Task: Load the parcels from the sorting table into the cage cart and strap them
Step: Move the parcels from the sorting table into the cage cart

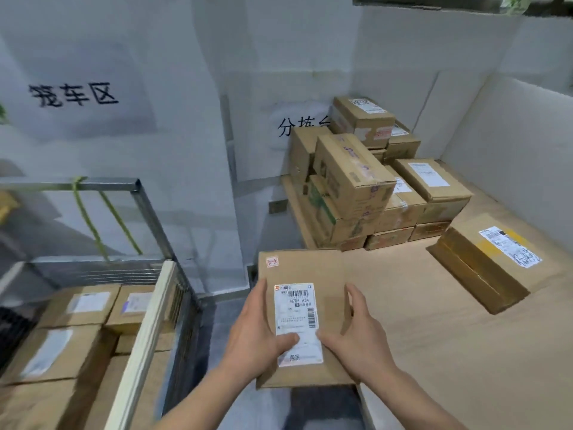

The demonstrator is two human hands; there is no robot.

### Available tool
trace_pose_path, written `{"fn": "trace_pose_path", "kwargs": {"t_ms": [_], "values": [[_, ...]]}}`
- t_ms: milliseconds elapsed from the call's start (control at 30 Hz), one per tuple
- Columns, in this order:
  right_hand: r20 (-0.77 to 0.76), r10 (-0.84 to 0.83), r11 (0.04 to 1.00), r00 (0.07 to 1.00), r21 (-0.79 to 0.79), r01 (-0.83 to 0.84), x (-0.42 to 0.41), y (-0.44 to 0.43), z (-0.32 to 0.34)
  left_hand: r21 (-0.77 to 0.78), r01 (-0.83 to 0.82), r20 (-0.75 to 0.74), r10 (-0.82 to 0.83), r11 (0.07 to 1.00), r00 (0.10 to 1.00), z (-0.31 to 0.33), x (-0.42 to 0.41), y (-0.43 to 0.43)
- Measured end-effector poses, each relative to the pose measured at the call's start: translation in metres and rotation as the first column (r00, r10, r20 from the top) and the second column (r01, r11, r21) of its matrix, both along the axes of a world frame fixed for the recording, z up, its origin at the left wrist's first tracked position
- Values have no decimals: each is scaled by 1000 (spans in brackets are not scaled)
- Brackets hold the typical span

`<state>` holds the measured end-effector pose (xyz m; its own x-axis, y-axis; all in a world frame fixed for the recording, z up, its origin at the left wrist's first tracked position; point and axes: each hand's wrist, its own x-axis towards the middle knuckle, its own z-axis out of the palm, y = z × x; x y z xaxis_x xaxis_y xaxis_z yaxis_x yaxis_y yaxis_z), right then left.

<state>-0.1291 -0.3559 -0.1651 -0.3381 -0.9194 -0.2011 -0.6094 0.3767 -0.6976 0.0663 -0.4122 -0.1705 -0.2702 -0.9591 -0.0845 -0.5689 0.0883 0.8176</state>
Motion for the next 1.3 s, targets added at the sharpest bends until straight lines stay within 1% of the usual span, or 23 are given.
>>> {"fn": "trace_pose_path", "kwargs": {"t_ms": [100, 200, 367, 467, 633, 800, 967, 1033, 1133, 1233, 1300], "values": [[-22, 87, 991, 996, -96, -89, 57, -27, 22, -103, -91, -13, 91, 991, 996, 21, 62, -11], [-66, 175, 967, 982, -175, -184, 113, -52, 49, -228, -158, -6, 161, 961, 987, 45, 121, -23], [-169, 306, 869, 937, -352, -347, 195, -87, 98, -383, -298, -33, 309, 874, 950, 94, 208, -35], [-202, 339, 797, 919, -458, -394, 239, -102, 127, -467, -377, -61, 396, 800, 916, 124, 251, -38], [-161, 388, 693, 907, -598, -402, 297, -122, 159, -571, -418, -50, 479, 706, 876, 163, 308, -40], [-133, 465, 610, 875, -669, -425, 339, -136, 174, -622, -426, -15, 534, 658, 846, 190, 347, -37], [-179, 532, 542, 828, -680, -495, 361, -149, 181, -625, -413, 77, 579, 662, 811, 206, 367, -26], [-194, 579, 511, 792, -671, -538, 368, -155, 182, -623, -427, 114, 616, 656, 780, 208, 373, -23], [-190, 644, 463, 741, -675, -575, 376, -163, 185, -606, -484, 125, 677, 631, 726, 209, 377, -18], [-205, 696, 401, 688, -684, -610, 382, -173, 187, -605, -541, 120, 739, 584, 663, 207, 377, -13], [-203, 722, 378, 661, -685, -623, 386, -179, 185, -602, -582, 101, 776, 546, 623, 200, 377, -9]]}}
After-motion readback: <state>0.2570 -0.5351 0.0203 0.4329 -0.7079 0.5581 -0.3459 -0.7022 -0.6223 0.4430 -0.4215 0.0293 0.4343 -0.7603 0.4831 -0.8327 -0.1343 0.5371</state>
